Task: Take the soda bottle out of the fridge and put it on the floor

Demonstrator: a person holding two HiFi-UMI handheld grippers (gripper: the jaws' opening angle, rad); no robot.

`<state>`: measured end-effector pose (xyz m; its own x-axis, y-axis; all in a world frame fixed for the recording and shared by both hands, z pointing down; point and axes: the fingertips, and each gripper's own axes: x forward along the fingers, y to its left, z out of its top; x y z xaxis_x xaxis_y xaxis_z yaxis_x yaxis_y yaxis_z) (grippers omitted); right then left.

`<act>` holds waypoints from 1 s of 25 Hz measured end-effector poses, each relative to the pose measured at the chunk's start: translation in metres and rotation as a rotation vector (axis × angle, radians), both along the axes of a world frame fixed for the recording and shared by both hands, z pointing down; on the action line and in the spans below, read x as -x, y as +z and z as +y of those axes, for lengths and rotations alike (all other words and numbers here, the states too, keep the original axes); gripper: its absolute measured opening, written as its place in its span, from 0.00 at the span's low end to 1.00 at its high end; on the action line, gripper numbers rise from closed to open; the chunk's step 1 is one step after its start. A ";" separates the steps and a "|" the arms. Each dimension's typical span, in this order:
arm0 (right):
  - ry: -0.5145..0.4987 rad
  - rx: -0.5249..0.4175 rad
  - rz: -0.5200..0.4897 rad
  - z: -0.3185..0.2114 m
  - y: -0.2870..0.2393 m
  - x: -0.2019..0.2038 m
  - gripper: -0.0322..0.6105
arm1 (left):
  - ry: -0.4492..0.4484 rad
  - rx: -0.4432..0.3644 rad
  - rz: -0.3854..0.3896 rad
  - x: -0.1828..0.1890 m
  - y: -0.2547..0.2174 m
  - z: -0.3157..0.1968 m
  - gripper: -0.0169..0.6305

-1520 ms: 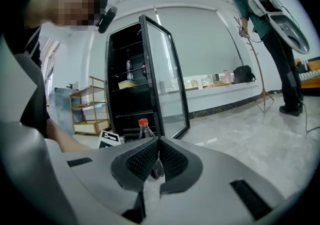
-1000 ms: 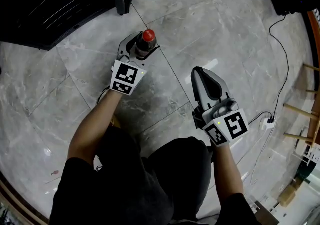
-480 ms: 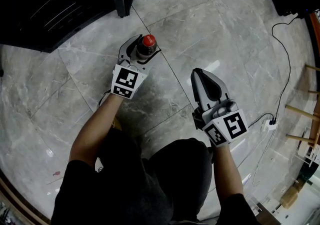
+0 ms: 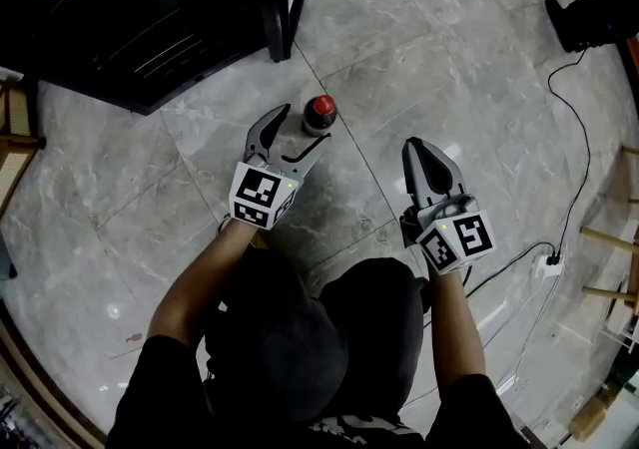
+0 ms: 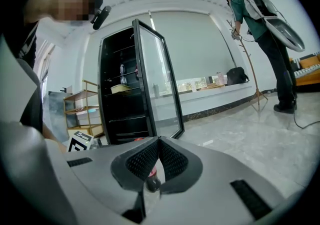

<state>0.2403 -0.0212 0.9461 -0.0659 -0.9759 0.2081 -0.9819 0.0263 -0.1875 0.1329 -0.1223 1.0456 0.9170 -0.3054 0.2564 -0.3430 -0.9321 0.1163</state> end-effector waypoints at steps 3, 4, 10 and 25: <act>0.000 -0.016 0.001 -0.010 -0.012 0.003 0.09 | 0.014 -0.021 -0.002 0.005 -0.025 -0.004 0.56; -0.005 -0.018 0.003 -0.013 -0.017 0.005 0.09 | 0.016 -0.027 -0.001 0.006 -0.035 -0.007 0.56; -0.029 0.006 -0.001 -0.031 -0.082 0.024 0.09 | 0.007 -0.023 0.013 0.016 -0.131 -0.021 0.56; -0.081 0.047 0.023 -0.067 -0.452 0.090 0.09 | 0.022 0.016 0.027 0.089 -0.518 -0.018 0.56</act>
<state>0.1506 -0.0885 0.4944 -0.1388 -0.9566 0.2562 -0.9809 0.0973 -0.1682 0.0438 -0.1401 0.5272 0.9301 -0.2810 0.2364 -0.3188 -0.9375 0.1398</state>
